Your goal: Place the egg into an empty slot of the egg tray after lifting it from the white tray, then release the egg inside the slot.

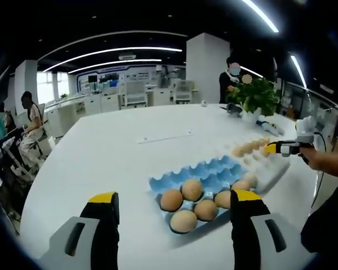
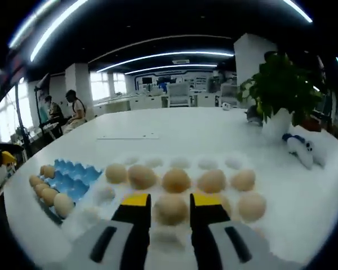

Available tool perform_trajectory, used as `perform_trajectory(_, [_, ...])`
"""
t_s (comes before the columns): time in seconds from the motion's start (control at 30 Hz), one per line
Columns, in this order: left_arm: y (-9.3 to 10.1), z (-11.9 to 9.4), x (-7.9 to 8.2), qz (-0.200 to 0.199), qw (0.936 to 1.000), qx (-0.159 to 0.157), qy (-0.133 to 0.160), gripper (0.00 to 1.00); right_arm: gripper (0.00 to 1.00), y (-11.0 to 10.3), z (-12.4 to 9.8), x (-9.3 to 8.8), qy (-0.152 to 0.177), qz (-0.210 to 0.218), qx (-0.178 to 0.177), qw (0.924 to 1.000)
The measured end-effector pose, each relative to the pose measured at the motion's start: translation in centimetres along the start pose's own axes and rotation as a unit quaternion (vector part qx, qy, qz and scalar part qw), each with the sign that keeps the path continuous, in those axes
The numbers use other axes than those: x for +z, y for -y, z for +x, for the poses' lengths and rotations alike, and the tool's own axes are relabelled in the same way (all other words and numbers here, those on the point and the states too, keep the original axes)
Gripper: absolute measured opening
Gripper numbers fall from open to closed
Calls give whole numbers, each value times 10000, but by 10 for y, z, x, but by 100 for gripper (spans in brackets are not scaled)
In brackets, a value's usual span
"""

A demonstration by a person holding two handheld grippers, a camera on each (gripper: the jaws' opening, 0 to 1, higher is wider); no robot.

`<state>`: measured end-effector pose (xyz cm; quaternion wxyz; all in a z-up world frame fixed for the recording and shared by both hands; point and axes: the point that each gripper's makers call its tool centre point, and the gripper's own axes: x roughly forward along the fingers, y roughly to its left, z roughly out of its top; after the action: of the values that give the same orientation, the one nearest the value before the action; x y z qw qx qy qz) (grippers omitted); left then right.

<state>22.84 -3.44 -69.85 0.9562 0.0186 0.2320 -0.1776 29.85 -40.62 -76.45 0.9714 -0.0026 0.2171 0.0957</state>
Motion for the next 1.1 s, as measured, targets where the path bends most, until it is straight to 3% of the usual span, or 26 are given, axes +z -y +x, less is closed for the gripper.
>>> perform_trajectory(0.17, [0, -1, -2, 13, 10000, -9, -35, 82, 26, -3, 11, -14, -317, -82, 35, 9995])
perform_trajectory(0.33, [-2, -2, -3, -8, 10000, 20, -39, 82, 26, -3, 7, -10, -105, -235, -7, 9997])
perform_trajectory(0.5, [-1, -2, -2, 35, 10000, 7, -32, 83, 25, -1, 7, -8, -150, -80, -1, 9999])
perform_trajectory(1.1, [0, 0, -6, 44, 10000, -30, -67, 83, 25, -5, -6, 7, -2, -136, 249, 9996])
